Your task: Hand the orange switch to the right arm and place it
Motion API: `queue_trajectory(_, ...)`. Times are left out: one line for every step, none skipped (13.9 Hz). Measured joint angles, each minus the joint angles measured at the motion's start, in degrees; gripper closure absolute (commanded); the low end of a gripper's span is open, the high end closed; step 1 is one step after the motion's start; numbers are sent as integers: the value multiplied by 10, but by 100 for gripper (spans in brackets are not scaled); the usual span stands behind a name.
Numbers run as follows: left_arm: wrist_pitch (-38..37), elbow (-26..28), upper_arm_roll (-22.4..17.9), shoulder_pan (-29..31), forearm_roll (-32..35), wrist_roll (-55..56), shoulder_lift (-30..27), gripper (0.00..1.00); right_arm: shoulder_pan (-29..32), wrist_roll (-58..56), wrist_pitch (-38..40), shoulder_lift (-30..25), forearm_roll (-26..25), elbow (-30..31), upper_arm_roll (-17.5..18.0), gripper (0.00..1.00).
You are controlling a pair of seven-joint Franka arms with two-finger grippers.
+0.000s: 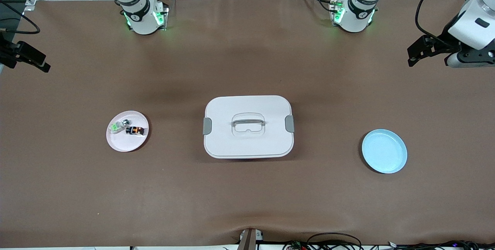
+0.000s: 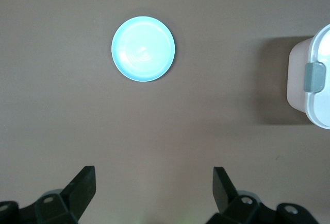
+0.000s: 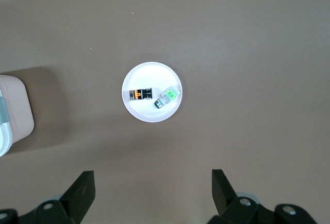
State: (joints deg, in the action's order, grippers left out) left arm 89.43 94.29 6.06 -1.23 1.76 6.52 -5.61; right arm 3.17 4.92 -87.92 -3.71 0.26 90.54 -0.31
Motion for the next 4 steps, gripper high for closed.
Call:
queue_trajectory(-2, -4, 0, 0, 0, 0, 0, 0, 0, 0, 0, 0, 0, 0, 0, 0)
queue_trajectory(-5, -7, 0, 0, 0, 0, 0, 0, 1, 0, -1, 0, 0, 0, -1, 0)
queue_trajectory(-8, -10, 0, 0, 0, 0, 0, 0, 3, 0, -1, 0, 0, 0, -1, 0)
queue_trajectory(-10, -12, 0, 0, 0, 0, 0, 0, 5, 0, -2, 0, 0, 0, -2, 0)
